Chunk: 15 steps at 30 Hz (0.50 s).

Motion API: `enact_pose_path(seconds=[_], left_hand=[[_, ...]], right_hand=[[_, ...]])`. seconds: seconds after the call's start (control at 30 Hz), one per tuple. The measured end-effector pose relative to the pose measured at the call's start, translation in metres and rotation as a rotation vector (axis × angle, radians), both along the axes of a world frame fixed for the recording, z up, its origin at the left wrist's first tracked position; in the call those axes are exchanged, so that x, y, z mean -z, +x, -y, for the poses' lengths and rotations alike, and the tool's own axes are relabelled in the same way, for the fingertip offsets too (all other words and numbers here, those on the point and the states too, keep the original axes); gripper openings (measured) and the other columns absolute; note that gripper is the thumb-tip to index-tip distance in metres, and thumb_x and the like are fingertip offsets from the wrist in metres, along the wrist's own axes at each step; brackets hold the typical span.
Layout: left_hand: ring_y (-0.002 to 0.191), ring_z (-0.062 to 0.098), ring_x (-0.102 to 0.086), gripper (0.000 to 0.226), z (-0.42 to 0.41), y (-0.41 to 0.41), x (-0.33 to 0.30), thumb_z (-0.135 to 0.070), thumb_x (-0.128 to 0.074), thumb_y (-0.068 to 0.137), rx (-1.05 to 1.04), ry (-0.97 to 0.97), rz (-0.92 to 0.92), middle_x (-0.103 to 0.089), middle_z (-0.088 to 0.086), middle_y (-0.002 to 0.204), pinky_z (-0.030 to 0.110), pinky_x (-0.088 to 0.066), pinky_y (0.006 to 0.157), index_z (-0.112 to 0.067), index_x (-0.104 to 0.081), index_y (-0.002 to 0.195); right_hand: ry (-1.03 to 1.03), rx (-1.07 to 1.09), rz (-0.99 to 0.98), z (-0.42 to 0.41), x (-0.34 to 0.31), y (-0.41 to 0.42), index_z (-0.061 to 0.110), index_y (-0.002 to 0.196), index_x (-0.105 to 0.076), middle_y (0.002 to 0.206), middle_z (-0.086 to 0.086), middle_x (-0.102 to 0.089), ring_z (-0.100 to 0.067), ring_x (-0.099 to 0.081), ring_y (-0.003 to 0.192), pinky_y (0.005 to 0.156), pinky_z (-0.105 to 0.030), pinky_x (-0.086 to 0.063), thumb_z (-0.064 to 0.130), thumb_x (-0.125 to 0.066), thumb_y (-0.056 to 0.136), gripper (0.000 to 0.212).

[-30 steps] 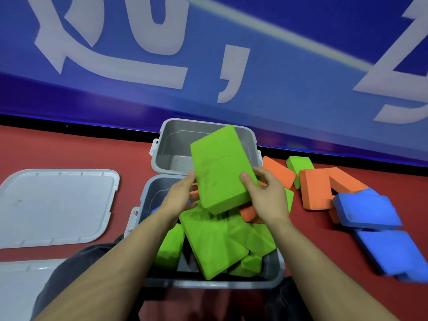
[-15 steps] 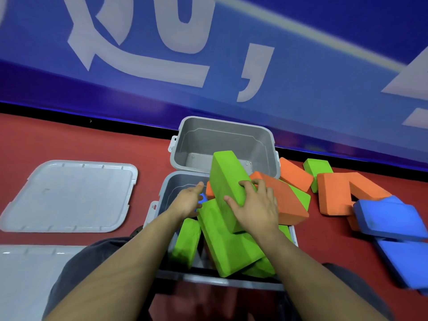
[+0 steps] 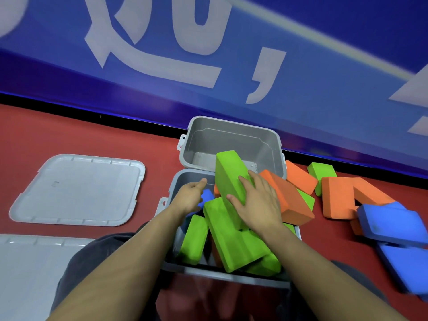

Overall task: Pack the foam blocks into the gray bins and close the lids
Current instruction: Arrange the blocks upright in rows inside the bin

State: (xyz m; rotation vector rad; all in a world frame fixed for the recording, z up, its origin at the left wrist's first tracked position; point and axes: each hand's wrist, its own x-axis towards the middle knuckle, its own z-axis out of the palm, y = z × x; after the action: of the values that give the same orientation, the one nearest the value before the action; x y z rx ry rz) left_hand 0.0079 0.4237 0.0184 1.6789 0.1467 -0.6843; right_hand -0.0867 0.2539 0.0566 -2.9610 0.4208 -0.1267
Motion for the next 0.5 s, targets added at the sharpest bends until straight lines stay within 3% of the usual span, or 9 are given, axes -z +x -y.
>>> enact_pose_path(seconds=[0.1, 0.27, 0.4, 0.5], left_hand=[[0.103, 0.022, -0.062, 0.042, -0.005, 0.000, 0.000, -0.052, -0.049, 0.102, 0.000, -0.014, 0.010, -0.061, 0.002, 0.108, 0.029, -0.051, 0.069, -0.016, -0.058, 0.122], [0.094, 0.025, -0.060, 0.028, -0.018, 0.002, 0.001, -0.048, -0.049, 0.102, -0.032, -0.026, 0.019, -0.055, 0.004, 0.094, 0.032, -0.052, 0.073, -0.024, -0.057, 0.091], [0.086, 0.023, -0.051, 0.029, -0.026, 0.003, 0.015, -0.044, -0.051, 0.103, -0.026, 0.012, 0.023, -0.050, 0.005, 0.087, 0.031, -0.046, 0.067, -0.018, -0.054, 0.090], [0.081, 0.023, -0.043, 0.035, -0.033, 0.006, 0.037, -0.039, -0.053, 0.103, -0.025, 0.055, 0.023, -0.042, 0.009, 0.079, 0.036, -0.033, 0.067, -0.021, -0.045, 0.074]], right_hand=[[0.045, 0.012, 0.024, -0.013, -0.001, -0.002, 0.026, 0.150, -0.045, 0.161, 0.000, -0.033, -0.021, -0.025, 0.151, 0.122, -0.039, -0.021, 0.065, -0.048, 0.095, 0.068], [0.198, -0.031, 0.075, -0.052, -0.002, -0.003, 0.023, 0.136, -0.058, 0.143, 0.006, -0.053, -0.018, -0.048, 0.133, 0.109, -0.035, -0.038, 0.051, -0.059, 0.096, 0.049], [0.428, 0.061, -0.146, -0.074, 0.019, 0.004, 0.023, 0.132, -0.061, 0.133, 0.005, -0.062, -0.020, -0.060, 0.120, 0.100, -0.034, -0.047, 0.049, -0.062, 0.094, 0.046], [0.616, 0.191, -0.341, -0.081, 0.057, 0.007, 0.016, 0.126, -0.065, 0.124, -0.003, -0.070, -0.023, -0.064, 0.116, 0.100, -0.035, -0.049, 0.049, -0.066, 0.092, 0.047]])
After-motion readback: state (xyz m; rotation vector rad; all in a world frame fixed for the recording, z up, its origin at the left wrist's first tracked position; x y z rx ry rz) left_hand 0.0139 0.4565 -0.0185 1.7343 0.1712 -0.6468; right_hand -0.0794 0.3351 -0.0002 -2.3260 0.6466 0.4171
